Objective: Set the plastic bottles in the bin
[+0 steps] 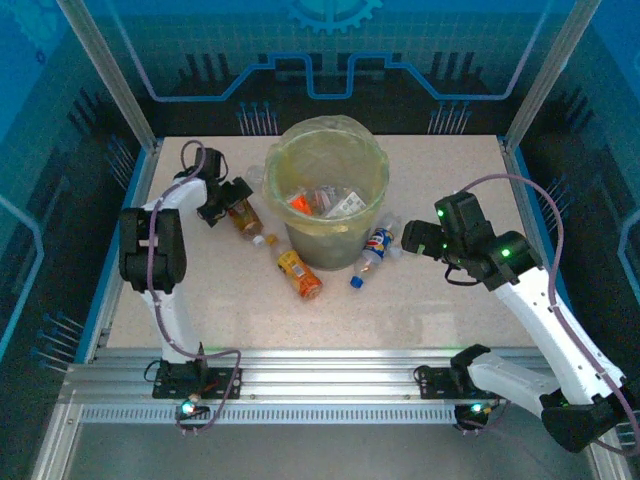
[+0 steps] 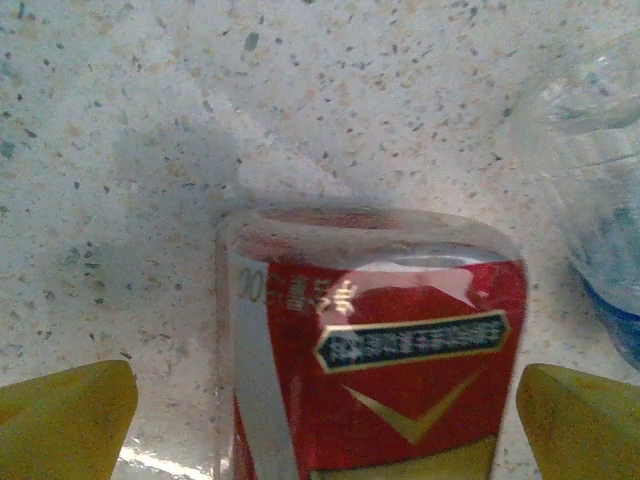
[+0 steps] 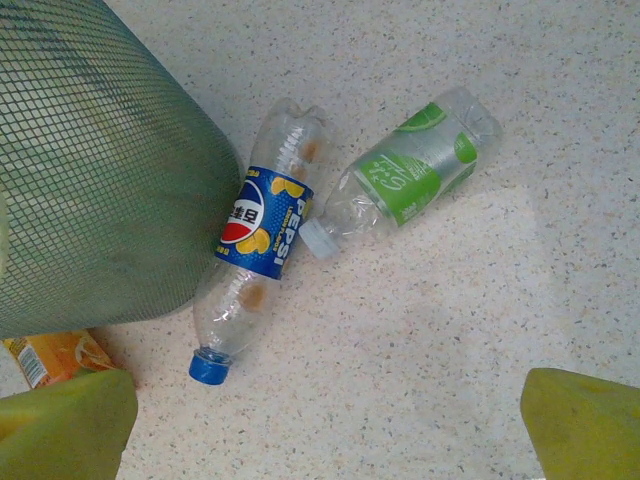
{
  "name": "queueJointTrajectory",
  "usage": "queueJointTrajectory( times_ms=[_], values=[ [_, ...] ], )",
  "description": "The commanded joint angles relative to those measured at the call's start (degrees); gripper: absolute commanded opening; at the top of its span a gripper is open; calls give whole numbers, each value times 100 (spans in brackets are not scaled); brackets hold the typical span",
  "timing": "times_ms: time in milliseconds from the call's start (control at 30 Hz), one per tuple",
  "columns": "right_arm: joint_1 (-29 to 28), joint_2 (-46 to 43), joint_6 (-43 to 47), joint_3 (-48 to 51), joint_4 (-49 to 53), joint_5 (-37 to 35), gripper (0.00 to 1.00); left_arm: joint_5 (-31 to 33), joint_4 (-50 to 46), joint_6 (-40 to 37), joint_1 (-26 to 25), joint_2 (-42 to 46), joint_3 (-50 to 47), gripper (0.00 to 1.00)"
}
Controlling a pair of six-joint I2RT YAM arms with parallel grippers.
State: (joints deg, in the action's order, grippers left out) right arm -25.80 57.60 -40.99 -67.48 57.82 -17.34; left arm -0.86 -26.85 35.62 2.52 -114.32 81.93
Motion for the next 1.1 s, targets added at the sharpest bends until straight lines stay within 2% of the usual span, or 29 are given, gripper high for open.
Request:
queueJointTrajectory(
  times_ms=[0,367,833,1067],
  values=[
    [58,-12,-93,33,-82,56,100,172,-183,-123,55,-116,69,97],
    [61,23,-159,77,-113,159,100,218,-80,-99,55,-195,-54,78],
    [70,-151,-215,244,-177,190,100,236,57,-53,107,-105,-106,45],
    [67,-144,-221,262,-217,220,100,191,70,-143,126,195,51,35]
  ],
)
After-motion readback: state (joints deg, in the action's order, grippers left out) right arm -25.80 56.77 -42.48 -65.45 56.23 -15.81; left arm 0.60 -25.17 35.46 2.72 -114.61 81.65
